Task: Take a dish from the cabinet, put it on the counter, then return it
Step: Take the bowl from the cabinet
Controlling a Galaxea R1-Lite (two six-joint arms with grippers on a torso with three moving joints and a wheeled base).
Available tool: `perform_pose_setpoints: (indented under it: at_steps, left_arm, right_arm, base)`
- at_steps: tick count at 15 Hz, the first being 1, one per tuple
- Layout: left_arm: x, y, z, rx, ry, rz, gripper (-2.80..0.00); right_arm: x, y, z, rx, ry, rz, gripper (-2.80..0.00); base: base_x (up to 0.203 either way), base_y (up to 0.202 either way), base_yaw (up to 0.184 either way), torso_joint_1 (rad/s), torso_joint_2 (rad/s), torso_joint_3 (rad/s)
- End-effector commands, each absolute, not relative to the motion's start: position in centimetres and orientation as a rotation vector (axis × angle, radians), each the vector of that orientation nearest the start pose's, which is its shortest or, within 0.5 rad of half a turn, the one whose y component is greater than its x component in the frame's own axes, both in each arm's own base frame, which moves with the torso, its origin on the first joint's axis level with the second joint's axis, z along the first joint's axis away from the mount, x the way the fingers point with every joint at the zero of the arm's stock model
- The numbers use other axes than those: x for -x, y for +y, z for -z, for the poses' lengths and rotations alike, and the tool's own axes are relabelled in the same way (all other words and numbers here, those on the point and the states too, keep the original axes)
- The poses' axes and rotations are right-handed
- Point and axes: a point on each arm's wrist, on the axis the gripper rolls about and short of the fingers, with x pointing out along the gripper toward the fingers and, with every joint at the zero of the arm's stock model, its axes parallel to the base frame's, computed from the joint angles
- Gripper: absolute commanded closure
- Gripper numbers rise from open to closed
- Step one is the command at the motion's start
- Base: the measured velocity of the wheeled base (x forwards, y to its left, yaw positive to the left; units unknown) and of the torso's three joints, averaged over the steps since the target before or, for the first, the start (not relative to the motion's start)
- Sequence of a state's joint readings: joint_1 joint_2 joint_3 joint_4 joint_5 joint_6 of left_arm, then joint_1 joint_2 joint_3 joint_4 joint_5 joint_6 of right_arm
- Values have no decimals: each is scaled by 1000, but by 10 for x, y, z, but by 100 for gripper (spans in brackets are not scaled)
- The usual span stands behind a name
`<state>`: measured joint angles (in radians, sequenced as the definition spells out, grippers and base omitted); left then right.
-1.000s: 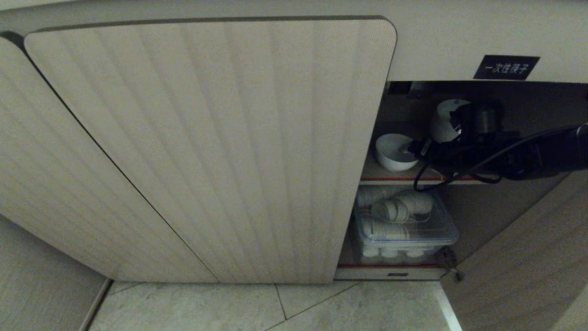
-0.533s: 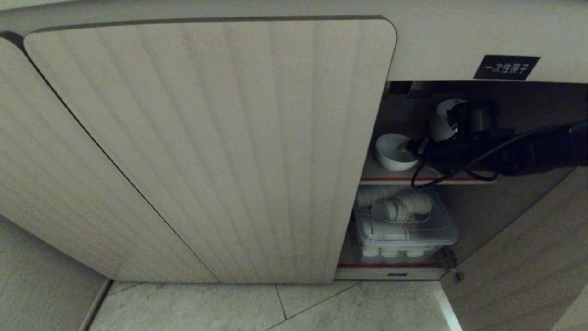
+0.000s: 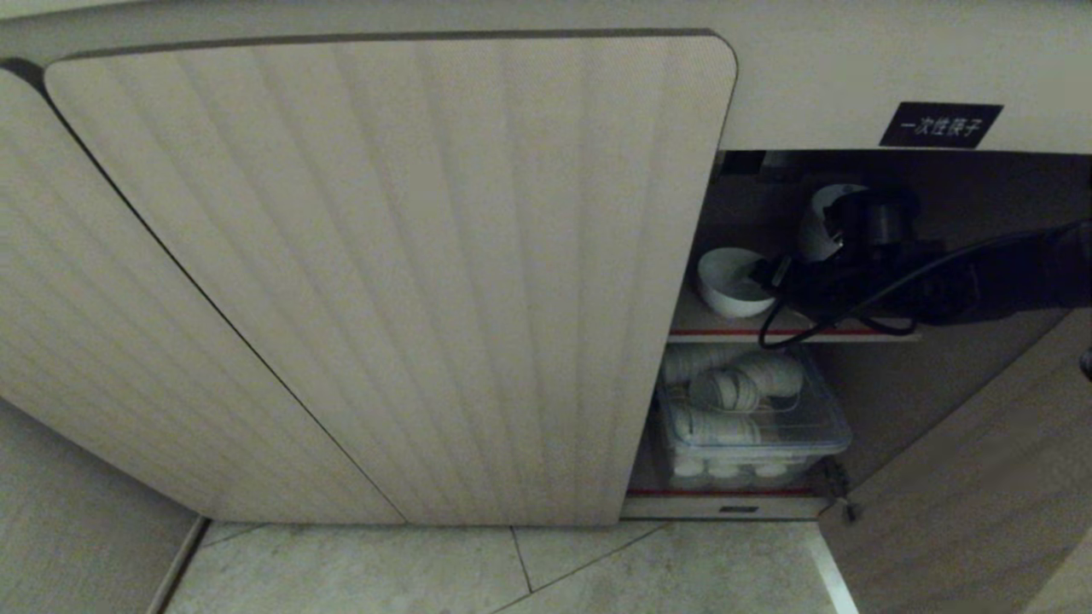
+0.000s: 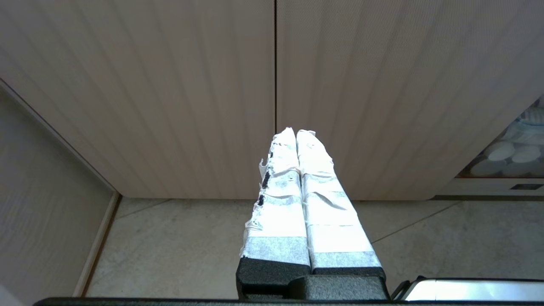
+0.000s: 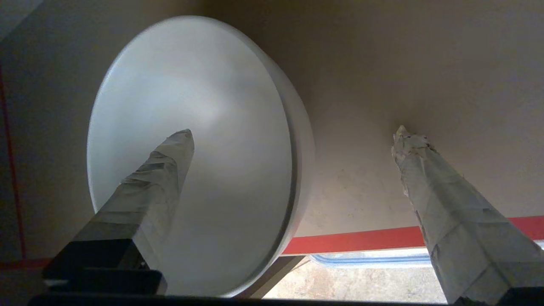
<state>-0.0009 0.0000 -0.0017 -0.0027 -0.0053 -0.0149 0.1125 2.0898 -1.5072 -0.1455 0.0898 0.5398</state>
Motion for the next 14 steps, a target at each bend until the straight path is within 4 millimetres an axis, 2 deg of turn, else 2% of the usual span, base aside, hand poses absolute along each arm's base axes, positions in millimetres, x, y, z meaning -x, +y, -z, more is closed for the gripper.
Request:
perform_pose_setpoints:
  at_steps: [1,3,4,14]
  left_arm:
    - [23,0,-76,15,-5,6,0]
    - [23,0,-76,15,-5,8,0]
    - [23,0,-76,15,-5,8,0]
    - [23,0,-76,15,-5,6,0]
  right_arm:
    - [-426,51,-183,-527,483,-76,-280]
    - [-427,50,-183,-526,479,-76,-280]
    - [-427,51,-183,-526,479,-78,0]
    - [-427,50,-184,-521,472,-80,0]
  base:
    - [0,0,0,0,0,0]
    - [0,0,0,0,0,0]
    - [0,0,0,0,0,0]
    - [0,0,0,0,0,0]
